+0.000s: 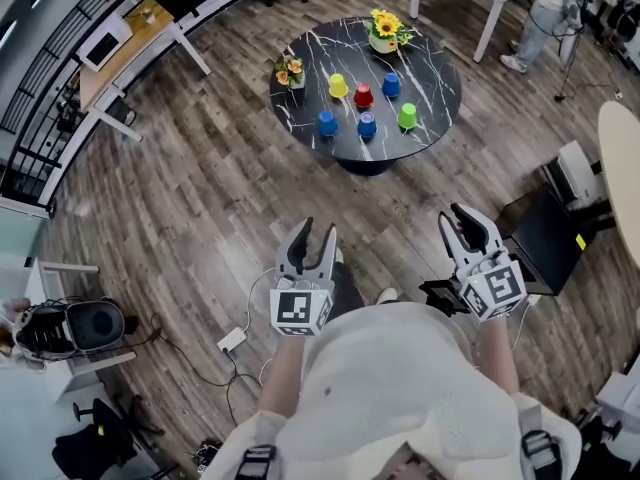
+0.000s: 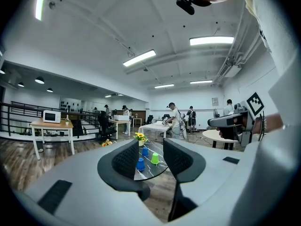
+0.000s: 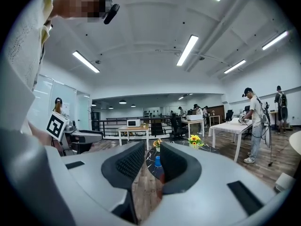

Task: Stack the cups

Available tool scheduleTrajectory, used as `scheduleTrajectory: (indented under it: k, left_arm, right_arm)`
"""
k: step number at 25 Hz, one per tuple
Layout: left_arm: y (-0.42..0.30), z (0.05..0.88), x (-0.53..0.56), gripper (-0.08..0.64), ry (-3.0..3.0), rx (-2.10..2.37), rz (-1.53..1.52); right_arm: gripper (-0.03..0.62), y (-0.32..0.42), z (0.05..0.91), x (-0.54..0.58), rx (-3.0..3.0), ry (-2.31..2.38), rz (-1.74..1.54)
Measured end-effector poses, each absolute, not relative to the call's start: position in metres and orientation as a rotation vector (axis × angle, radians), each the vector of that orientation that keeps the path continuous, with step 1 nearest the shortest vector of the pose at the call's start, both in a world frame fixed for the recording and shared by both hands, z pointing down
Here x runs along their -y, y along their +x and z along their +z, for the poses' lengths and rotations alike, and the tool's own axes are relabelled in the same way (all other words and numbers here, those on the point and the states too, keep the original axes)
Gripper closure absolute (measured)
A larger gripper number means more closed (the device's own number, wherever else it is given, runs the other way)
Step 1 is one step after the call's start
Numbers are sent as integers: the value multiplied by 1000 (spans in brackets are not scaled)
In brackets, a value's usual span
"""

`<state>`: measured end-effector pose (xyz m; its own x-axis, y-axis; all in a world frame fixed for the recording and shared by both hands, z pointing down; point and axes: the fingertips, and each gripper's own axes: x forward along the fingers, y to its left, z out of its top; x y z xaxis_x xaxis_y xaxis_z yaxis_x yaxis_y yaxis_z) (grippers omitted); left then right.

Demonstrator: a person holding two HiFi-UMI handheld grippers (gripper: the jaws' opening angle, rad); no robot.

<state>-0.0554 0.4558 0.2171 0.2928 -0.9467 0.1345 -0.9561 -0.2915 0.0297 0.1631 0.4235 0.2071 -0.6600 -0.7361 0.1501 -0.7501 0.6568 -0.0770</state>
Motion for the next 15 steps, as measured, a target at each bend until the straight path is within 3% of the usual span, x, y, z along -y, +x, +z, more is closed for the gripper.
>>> scheduleTrajectory:
  k: [15]
  left_arm:
    - [-136,210,-304,388,2581,1668,130]
  right_arm:
    - [480,83,198,-295,2685,1380,156]
